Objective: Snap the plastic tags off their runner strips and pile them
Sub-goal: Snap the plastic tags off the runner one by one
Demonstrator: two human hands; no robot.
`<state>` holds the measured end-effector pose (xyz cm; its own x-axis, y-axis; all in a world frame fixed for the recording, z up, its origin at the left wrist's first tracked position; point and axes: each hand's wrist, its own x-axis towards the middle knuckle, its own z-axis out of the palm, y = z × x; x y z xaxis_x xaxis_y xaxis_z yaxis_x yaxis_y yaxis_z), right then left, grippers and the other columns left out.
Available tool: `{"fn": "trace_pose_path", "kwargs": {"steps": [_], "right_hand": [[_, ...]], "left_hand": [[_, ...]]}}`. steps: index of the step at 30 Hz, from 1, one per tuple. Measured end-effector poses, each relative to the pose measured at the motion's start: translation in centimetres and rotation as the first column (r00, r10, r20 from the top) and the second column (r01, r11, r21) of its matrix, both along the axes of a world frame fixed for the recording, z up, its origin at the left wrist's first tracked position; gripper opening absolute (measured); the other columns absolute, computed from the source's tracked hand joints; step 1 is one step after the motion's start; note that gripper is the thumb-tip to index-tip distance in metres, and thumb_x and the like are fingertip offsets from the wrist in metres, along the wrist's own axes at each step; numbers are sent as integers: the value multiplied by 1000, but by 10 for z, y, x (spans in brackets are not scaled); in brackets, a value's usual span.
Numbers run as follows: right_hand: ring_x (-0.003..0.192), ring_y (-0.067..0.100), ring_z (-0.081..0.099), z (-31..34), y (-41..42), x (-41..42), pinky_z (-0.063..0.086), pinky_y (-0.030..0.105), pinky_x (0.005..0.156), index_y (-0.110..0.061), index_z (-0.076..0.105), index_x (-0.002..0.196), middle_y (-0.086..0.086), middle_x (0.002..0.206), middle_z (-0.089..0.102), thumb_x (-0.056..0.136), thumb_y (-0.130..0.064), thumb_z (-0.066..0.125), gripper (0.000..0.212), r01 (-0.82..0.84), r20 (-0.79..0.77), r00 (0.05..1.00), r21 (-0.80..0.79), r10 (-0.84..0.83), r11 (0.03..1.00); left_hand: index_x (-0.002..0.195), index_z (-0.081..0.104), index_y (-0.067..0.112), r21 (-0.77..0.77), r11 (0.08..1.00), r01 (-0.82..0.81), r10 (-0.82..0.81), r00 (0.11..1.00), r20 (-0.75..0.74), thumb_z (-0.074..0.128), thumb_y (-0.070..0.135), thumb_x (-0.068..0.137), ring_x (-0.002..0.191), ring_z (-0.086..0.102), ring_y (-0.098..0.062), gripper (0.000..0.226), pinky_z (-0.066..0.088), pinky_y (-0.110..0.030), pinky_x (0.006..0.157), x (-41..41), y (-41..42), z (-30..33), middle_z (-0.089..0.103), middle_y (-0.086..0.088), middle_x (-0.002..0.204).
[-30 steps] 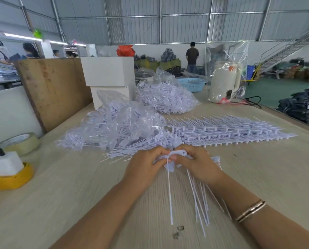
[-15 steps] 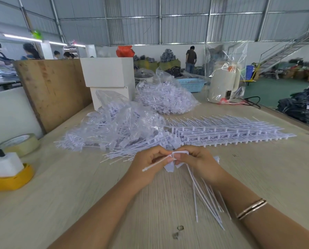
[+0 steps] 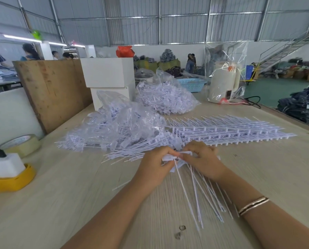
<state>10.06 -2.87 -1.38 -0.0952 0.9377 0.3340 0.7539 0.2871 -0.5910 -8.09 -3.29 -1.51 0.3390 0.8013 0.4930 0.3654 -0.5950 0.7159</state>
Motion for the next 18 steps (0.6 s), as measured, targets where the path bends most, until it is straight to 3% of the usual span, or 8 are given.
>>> {"fn": "trace_pose_path", "kwargs": {"steps": [1, 3, 7, 10, 12, 14, 16, 18], "right_hand": [[103, 13, 51, -3, 4, 0, 26, 39, 97, -31, 69, 91, -9, 101, 61, 89, -37, 60, 11, 61, 162, 984, 45, -68, 997], [111, 11, 45, -7, 8, 0, 15, 30, 88, -33, 68, 101, -14, 109, 57, 87, -46, 57, 22, 130, 295, 942, 113, -158, 985], [111, 8, 44, -8, 8, 3, 9, 26, 78, -40, 62, 111, -18, 112, 56, 88, -53, 52, 28, 132, 286, 941, 178, -180, 975], [106, 10, 48, 0, 5, 9, 9, 25, 74, -37, 62, 110, -16, 103, 57, 91, -44, 51, 22, 209, 173, 954, 210, -246, 955], [93, 11, 52, 5, 3, 16, 12, 26, 75, -34, 63, 107, -15, 90, 58, 92, -37, 53, 18, 269, 105, 950, 196, -293, 943], [77, 9, 53, 8, 2, 21, 25, 30, 83, -30, 63, 106, -15, 77, 59, 93, -34, 53, 16, 297, 58, 950, 127, -306, 946], [67, 7, 53, 8, 0, 23, 41, 38, 88, -26, 62, 106, -16, 69, 57, 95, -32, 51, 17, 286, 32, 957, 36, -288, 957], [66, 10, 54, 9, -3, 23, 46, 38, 85, -24, 61, 107, -15, 70, 57, 95, -31, 50, 17, 275, 37, 961, -11, -275, 961]], "left_hand": [[90, 69, 33, 35, 999, -19, 20, 999, -38, 62, 3, 82, 85, 62, -14, 31, 47, -34, 78, 3, 1, -1, 69, 2, 91], [99, 70, 24, 115, 992, -50, 68, 985, -157, 61, 6, 81, 95, 59, -11, 27, 43, -33, 85, 9, 5, -4, 67, 5, 99], [115, 60, 30, 241, 962, -130, 211, 913, -350, 62, 16, 82, 114, 42, -9, 36, 18, -24, 85, 12, 11, -10, 52, 10, 115], [116, 55, 30, 287, 923, -256, 355, 856, -375, 65, 22, 83, 108, 46, -14, 36, 26, -27, 85, 11, 10, -6, 49, 7, 111], [110, 50, 29, 265, 909, -322, 405, 833, -377, 65, 27, 84, 93, 57, -16, 30, 32, -27, 72, 10, 6, -4, 55, 9, 94], [105, 46, 29, 217, 912, -349, 408, 833, -373, 63, 30, 86, 77, 60, -16, 25, 32, -28, 62, 9, 4, -3, 51, 12, 72], [104, 47, 28, 143, 928, -344, 373, 856, -359, 62, 25, 87, 75, 60, -15, 22, 35, -27, 59, 9, 4, -3, 49, 11, 69], [102, 49, 26, 53, 948, -313, 314, 901, -298, 61, 19, 87, 76, 60, -14, 20, 41, -27, 60, 9, 2, -2, 55, 12, 75]]}}
